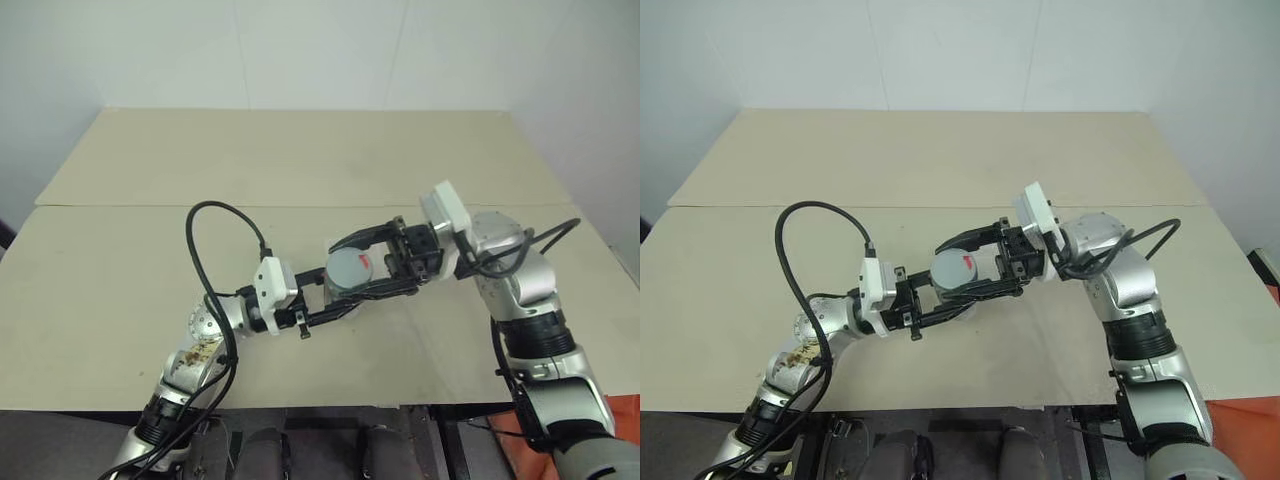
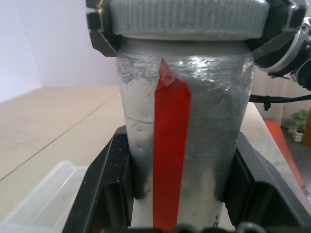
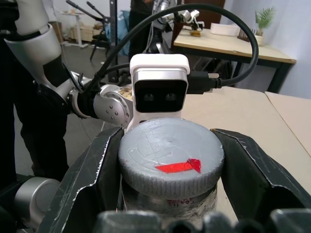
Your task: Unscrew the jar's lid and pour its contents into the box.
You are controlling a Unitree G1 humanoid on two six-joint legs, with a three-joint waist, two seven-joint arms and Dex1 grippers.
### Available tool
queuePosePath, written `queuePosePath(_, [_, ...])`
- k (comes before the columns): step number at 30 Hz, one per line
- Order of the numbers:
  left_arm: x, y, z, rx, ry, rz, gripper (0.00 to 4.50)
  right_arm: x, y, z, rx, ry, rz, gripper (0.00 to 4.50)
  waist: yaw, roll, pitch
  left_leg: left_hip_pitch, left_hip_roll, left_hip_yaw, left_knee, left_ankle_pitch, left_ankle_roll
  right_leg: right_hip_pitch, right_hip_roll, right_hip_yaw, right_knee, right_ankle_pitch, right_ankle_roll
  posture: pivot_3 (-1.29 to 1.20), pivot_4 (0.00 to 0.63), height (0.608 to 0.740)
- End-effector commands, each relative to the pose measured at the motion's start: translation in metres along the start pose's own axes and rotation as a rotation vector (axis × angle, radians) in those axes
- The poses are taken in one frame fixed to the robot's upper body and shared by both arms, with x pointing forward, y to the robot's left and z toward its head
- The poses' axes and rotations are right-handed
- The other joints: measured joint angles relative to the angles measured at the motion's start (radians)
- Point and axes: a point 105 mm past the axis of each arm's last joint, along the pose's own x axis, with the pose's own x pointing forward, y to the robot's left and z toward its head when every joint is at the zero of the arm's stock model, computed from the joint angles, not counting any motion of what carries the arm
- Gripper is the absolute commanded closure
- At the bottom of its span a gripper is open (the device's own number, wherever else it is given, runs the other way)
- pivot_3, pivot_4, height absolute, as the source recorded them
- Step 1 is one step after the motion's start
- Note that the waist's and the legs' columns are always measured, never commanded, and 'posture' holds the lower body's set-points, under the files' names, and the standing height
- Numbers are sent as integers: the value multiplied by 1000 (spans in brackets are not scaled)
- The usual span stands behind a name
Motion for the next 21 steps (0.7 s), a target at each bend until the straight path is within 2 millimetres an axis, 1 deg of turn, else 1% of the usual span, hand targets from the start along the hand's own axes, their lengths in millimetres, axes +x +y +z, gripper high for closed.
queuePosePath(1, [4,-5,13,29,-54,-28,2504,-8,-8,12,-72,-33,-23,1352,1,0,0,0,0,0,0,0,0,0,0,0,0,0,0,0,150,740])
queuePosePath(2, [3,-4,12,31,-53,-24,2504,-9,-8,11,-76,-37,-18,964,2,0,0,0,0,0,0,0,0,0,0,0,0,0,0,0,150,740])
queuePosePath(3, [3,-4,12,31,-52,-21,2504,-10,-8,11,-74,-40,-12,780,3,0,0,0,0,0,0,0,0,0,0,0,0,0,0,0,150,740])
queuePosePath(4, [3,-4,12,33,-51,-17,2504,-12,-9,10,-74,-40,-11,414,5,0,0,0,0,0,0,0,0,0,0,0,0,0,0,0,150,740])
queuePosePath(5, [3,-4,11,34,-50,-13,2504,-13,-9,10,-78,-39,-12,143,6,0,0,0,0,0,1,0,0,0,0,0,0,0,0,0,150,740])
queuePosePath(6, [3,-3,11,35,-49,-9,2504,-14,-10,9,-81,-37,-16,65,6,0,0,0,0,0,1,0,0,0,0,0,0,0,0,0,150,740])
queuePosePath(16, [2,-2,10,34,-49,16,2504,-30,-11,11,-130,-29,-90,65,7,0,0,0,0,0,1,0,0,0,0,0,0,0,0,0,150,740])
queuePosePath(21, [3,-1,9,34,-48,18,2504,-40,-12,7,-145,0,-129,65,6,0,0,0,0,0,0,0,0,0,0,0,0,0,0,0,150,740])
